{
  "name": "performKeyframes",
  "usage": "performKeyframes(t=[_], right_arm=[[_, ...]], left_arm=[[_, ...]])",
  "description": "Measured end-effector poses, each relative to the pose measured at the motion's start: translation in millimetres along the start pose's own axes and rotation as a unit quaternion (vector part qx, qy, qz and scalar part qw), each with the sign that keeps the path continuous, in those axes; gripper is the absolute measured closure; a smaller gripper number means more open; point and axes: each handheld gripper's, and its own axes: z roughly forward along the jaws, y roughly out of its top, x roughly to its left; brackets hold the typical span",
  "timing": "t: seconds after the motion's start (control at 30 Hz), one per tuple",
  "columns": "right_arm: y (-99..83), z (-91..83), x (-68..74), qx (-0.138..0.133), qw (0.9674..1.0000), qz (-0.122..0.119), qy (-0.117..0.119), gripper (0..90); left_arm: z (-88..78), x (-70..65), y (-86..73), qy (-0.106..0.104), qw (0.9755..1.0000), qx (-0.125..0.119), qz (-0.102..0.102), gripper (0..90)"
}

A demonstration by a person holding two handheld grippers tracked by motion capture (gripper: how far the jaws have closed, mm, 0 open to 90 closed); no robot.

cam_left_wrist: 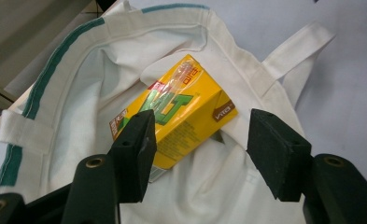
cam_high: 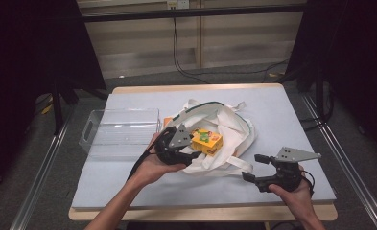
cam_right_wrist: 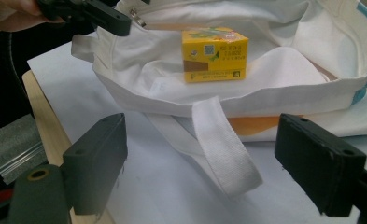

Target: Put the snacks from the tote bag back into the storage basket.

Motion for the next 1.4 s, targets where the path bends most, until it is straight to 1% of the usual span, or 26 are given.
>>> performKeyframes(t=[0.07, 0.1, 0.17, 0.2, 0.23, 0.27, 0.3, 0.43, 0.47, 0.5, 0.53, 0.6, 0.63, 0.67, 0.7, 0.73, 0.8, 0.87, 0.97, 1.0, 1.03, 1.07, 1.1, 1.2, 1.33, 1.4], right_arm=[[0.3, -0.2, -1.0, -0.001, 1.0, 0.001, 0.001, 16.6], [0.1, -0.3, -1.6, -0.001, 1.0, 0.002, 0.0, 16.6], [-0.4, -0.1, -2.2, 0.0, 1.0, 0.004, 0.003, 16.5], [-0.7, 0.2, -2.1, 0.0, 1.0, 0.006, 0.003, 16.4], [-0.8, 0.4, -2.4, 0.001, 1.0, 0.006, 0.005, 16.3], [-0.7, 0.7, -2.5, 0.001, 1.0, 0.004, 0.006, 16.3], [-0.5, 0.7, -2.3, 0.0, 1.0, 0.006, 0.006, 16.3], [-0.1, 0.6, -2.2, 0.0, 0.9999, 0.005, 0.009, 16.1], [-0.1, 0.6, -2.2, 0.0, 0.9999, 0.005, 0.009, 16.1], [-0.2, 0.6, -2.4, 0.001, 0.9999, 0.005, 0.009, 16.0], [-0.4, 0.6, -2.6, 0.0, 0.9999, 0.005, 0.012, 16.0], [-0.7, 0.7, -2.7, 0.001, 0.9999, 0.006, 0.015, 16.0], [-0.8, 0.9, -2.8, 0.0, 0.9999, 0.007, 0.014, 16.0], [-0.8, 1.1, -3.0, 0.002, 0.9998, 0.007, 0.016, 16.0], [-0.8, 1.7, -3.3, 0.002, 0.9998, 0.007, 0.018, 16.0], [-0.6, 2.1, -3.2, 0.003, 0.9998, 0.008, 0.017, 16.0], [-0.1, 2.6, -3.1, 0.002, 0.9998, 0.007, 0.019, 15.9], [-0.1, 2.3, -3.4, 0.002, 0.9997, 0.007, 0.022, 15.9], [-0.9, 2.9, -4.3, 0.004, 0.9997, 0.009, 0.024, 15.9], [-1.0, 3.1, -4.2, 0.004, 0.9996, 0.012, 0.025, 15.8], [-1.0, 3.2, -4.4, 0.005, 0.9995, 0.013, 0.027, 15.8], [-0.9, 3.1, -4.4, 0.005, 0.9996, 0.012, 0.026, 15.9], [-0.8, 3.0, -4.6, 0.004, 0.9996, 0.012, 0.027, 15.9], [-0.7, 2.8, -4.8, 0.002, 0.9994, 0.016, 0.031, 15.8], [-0.9, 3.7, -5.4, 0.003, 0.9994, 0.014, 0.031, 15.8], [-0.9, 4.0, -5.2, 0.004, 0.9994, 0.013, 0.031, 15.9]], left_arm=[[7.3, 0.6, 2.6, 0.0, 0.9999, 0.011, 0.007, 41.8], [10.4, 1.0, 3.6, -0.002, 0.9998, 0.012, 0.013, 41.2], [15.8, 0.9, 5.7, -0.004, 0.9997, 0.016, 0.016, 40.9], [19.0, -0.1, 6.6, -0.003, 0.9994, 0.024, 0.025, 40.7], [23.0, -1.3, 7.2, -0.008, 0.9988, 0.033, 0.034, 40.4], [25.7, -2.6, 7.4, -0.007, 0.9987, 0.036, 0.036, 40.3], [28.7, -4.1, 7.8, -0.004, 0.9981, 0.041, 0.046, 40.2], [41.0, -8.0, 5.3, -0.005, 0.9971, 0.049, 0.058, 39.9], [42.6, -8.5, 4.7, -0.001, 0.9969, 0.052, 0.059, 39.4], [44.8, -8.2, 3.4, -0.002, 0.9963, 0.057, 0.065, 38.8], [46.0, -8.5, 2.1, -0.002, 0.9964, 0.055, 0.064, 37.8], [47.1, -8.5, 1.5, 0.007, 0.9957, 0.058, 0.072, 36.0], [48.0, -7.5, 1.1, 0.003, 0.9955, 0.058, 0.074, 35.4], [49.3, -6.9, 0.9, 0.01, 0.9952, 0.059, 0.077, 35.4], [50.2, -6.0, 1.0, 0.015, 0.9952, 0.057, 0.079, 34.5], [51.1, -4.8, 0.8, 0.013, 0.9955, 0.055, 0.076, 33.6], [54.5, -5.3, -0.1, 0.017, 0.9942, 0.06, 0.088, 32.2], [57.1, -7.7, -0.1, 0.022, 0.9908, 0.077, 0.109, 29.0], [61.8, -10.5, 0.6, 0.023, 0.9886, 0.079, 0.126, 26.9], [62.4, -9.8, 1.6, 0.022, 0.9863, 0.086, 0.139, 26.5], [64.4, -10.5, 1.9, 0.025, 0.9862, 0.087, 0.139, 26.3], [65.2, -10.2, 2.4, 0.026, 0.9853, 0.091, 0.142, 24.9], [66.7, -9.9, 2.3, 0.023, 0.9856, 0.091, 0.141, 23.9], [69.3, -9.9, 1.5, 0.023, 0.985, 0.097, 0.141, 23.5], [73.6, -12.1, 0.9, 0.034, 0.9843, 0.096, 0.144, 21.3], [74.8, -10.5, 0.6, 0.035, 0.9853, 0.091, 0.14, 21.3]])
